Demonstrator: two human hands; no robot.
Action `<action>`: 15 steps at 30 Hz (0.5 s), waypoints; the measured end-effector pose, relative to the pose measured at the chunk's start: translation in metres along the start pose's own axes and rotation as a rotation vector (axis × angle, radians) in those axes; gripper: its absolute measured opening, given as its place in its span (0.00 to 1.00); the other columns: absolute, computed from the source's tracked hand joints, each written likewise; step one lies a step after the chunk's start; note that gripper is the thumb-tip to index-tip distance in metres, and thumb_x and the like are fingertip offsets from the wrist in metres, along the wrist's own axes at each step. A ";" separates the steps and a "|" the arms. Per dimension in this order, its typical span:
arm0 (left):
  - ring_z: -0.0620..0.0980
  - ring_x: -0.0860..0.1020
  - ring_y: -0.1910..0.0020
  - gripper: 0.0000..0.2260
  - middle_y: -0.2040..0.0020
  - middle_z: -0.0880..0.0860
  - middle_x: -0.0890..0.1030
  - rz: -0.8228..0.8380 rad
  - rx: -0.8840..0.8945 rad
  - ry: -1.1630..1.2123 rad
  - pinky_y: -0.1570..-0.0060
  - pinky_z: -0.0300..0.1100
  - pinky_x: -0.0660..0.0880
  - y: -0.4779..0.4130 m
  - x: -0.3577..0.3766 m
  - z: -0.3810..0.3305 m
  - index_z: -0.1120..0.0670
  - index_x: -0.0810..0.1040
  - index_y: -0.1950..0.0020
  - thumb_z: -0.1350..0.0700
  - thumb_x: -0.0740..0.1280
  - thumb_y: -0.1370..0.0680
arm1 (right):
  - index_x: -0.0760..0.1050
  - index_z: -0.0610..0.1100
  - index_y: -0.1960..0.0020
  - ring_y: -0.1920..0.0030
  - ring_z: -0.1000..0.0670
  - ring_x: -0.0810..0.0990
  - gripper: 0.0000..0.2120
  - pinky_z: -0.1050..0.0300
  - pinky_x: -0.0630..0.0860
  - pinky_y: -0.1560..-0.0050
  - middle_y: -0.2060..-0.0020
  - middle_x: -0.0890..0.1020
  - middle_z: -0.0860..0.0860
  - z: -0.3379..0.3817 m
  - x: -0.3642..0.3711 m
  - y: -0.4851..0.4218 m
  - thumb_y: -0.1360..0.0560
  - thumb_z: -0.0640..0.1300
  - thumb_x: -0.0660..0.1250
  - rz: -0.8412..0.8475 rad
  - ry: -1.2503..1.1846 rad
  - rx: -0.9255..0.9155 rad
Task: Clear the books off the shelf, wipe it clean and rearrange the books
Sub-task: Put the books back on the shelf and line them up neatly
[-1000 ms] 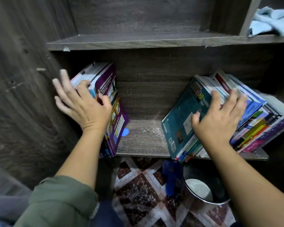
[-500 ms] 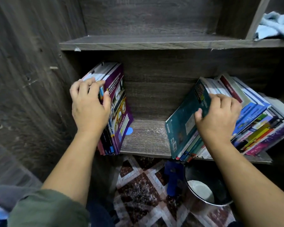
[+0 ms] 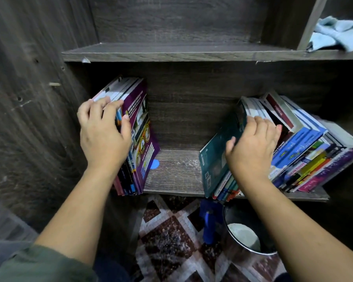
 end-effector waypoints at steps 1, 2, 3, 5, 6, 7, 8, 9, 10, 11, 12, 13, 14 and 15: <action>0.58 0.66 0.34 0.15 0.38 0.53 0.76 0.005 -0.001 0.000 0.36 0.49 0.67 0.000 0.000 0.000 0.53 0.78 0.37 0.51 0.63 0.22 | 0.69 0.34 0.34 0.34 0.38 0.67 0.28 0.43 0.51 0.26 0.39 0.74 0.38 0.002 0.001 0.000 0.33 0.39 0.70 -0.014 -0.014 -0.028; 0.58 0.65 0.33 0.15 0.38 0.53 0.76 0.010 0.000 0.000 0.36 0.49 0.67 0.000 0.000 0.000 0.53 0.77 0.37 0.51 0.63 0.22 | 0.71 0.34 0.35 0.36 0.39 0.69 0.28 0.44 0.53 0.28 0.40 0.75 0.38 0.002 0.001 -0.001 0.33 0.38 0.70 -0.036 -0.056 -0.056; 0.58 0.66 0.33 0.15 0.38 0.53 0.76 0.014 0.000 -0.001 0.36 0.49 0.67 0.000 0.000 -0.001 0.53 0.77 0.37 0.51 0.64 0.22 | 0.71 0.34 0.36 0.37 0.39 0.70 0.27 0.46 0.57 0.29 0.40 0.75 0.38 0.001 0.002 -0.001 0.34 0.36 0.70 -0.065 -0.133 -0.078; 0.58 0.66 0.34 0.14 0.38 0.53 0.76 0.017 -0.002 0.001 0.37 0.50 0.68 0.000 -0.002 -0.001 0.54 0.78 0.37 0.51 0.64 0.22 | 0.71 0.33 0.35 0.36 0.41 0.68 0.27 0.52 0.61 0.30 0.37 0.71 0.36 -0.001 -0.004 0.000 0.33 0.34 0.70 -0.134 -0.344 -0.067; 0.58 0.66 0.34 0.14 0.38 0.53 0.76 0.019 -0.005 0.001 0.37 0.50 0.68 0.000 -0.002 -0.001 0.54 0.78 0.37 0.51 0.64 0.22 | 0.69 0.33 0.34 0.33 0.44 0.65 0.29 0.56 0.60 0.29 0.34 0.67 0.34 -0.002 -0.009 -0.001 0.33 0.35 0.71 -0.171 -0.425 -0.042; 0.58 0.66 0.34 0.14 0.38 0.53 0.76 0.021 -0.008 0.000 0.38 0.50 0.68 0.000 -0.002 -0.001 0.53 0.78 0.37 0.51 0.64 0.22 | 0.68 0.32 0.33 0.31 0.48 0.61 0.31 0.59 0.56 0.28 0.31 0.63 0.32 -0.003 -0.013 -0.002 0.33 0.36 0.72 -0.203 -0.467 -0.013; 0.58 0.66 0.34 0.14 0.38 0.53 0.76 0.023 -0.012 -0.001 0.38 0.50 0.69 0.000 -0.002 -0.001 0.53 0.78 0.37 0.51 0.64 0.22 | 0.67 0.31 0.32 0.31 0.52 0.57 0.33 0.60 0.55 0.28 0.30 0.59 0.30 -0.002 -0.015 -0.004 0.34 0.37 0.73 -0.220 -0.483 0.015; 0.58 0.66 0.34 0.14 0.38 0.53 0.76 0.025 -0.015 -0.002 0.38 0.50 0.69 0.000 -0.002 -0.001 0.53 0.78 0.37 0.51 0.64 0.22 | 0.66 0.30 0.31 0.31 0.55 0.54 0.34 0.56 0.57 0.28 0.29 0.56 0.29 -0.002 -0.015 -0.005 0.34 0.37 0.74 -0.217 -0.486 0.043; 0.58 0.66 0.34 0.14 0.38 0.53 0.76 0.027 -0.017 -0.003 0.39 0.50 0.69 0.000 -0.002 -0.002 0.53 0.78 0.37 0.52 0.64 0.22 | 0.66 0.31 0.31 0.32 0.56 0.54 0.35 0.50 0.60 0.28 0.28 0.55 0.29 -0.001 -0.014 -0.007 0.34 0.38 0.74 -0.197 -0.487 0.067; 0.57 0.66 0.34 0.14 0.38 0.53 0.76 0.028 -0.017 -0.003 0.39 0.50 0.69 0.000 -0.002 -0.002 0.53 0.78 0.37 0.52 0.65 0.22 | 0.67 0.33 0.31 0.33 0.55 0.57 0.34 0.48 0.62 0.30 0.27 0.53 0.30 -0.001 -0.011 -0.008 0.34 0.39 0.74 -0.158 -0.489 0.091; 0.57 0.66 0.34 0.14 0.38 0.53 0.76 0.025 -0.015 -0.005 0.39 0.50 0.70 0.000 -0.002 -0.002 0.53 0.78 0.37 0.52 0.65 0.22 | 0.68 0.35 0.31 0.33 0.53 0.60 0.32 0.52 0.61 0.30 0.26 0.52 0.32 0.000 -0.007 -0.008 0.33 0.40 0.74 -0.100 -0.496 0.124; 0.57 0.66 0.34 0.14 0.38 0.53 0.77 0.024 -0.011 -0.006 0.39 0.50 0.70 0.000 -0.002 -0.002 0.53 0.78 0.37 0.52 0.65 0.22 | 0.68 0.39 0.31 0.30 0.49 0.60 0.30 0.57 0.60 0.31 0.25 0.51 0.35 0.002 -0.003 -0.006 0.31 0.40 0.73 -0.021 -0.512 0.166; 0.57 0.66 0.34 0.14 0.38 0.53 0.77 0.022 -0.009 -0.005 0.40 0.50 0.70 0.000 -0.002 -0.001 0.53 0.78 0.37 0.52 0.65 0.22 | 0.67 0.42 0.31 0.28 0.45 0.60 0.29 0.60 0.60 0.31 0.24 0.52 0.38 0.005 0.000 -0.004 0.29 0.40 0.72 0.064 -0.538 0.209; 0.57 0.66 0.35 0.14 0.38 0.52 0.77 0.021 -0.010 -0.001 0.40 0.50 0.70 0.000 -0.001 -0.001 0.53 0.78 0.37 0.52 0.65 0.22 | 0.66 0.46 0.30 0.28 0.43 0.63 0.29 0.59 0.62 0.32 0.24 0.55 0.40 0.008 0.003 -0.001 0.28 0.41 0.71 0.135 -0.558 0.242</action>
Point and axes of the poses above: each hand's wrist, its own y-axis away from the middle knuckle, its own x-axis out of the palm, z = x × y, the point moved 3 cm from there along -y, towards the middle knuckle
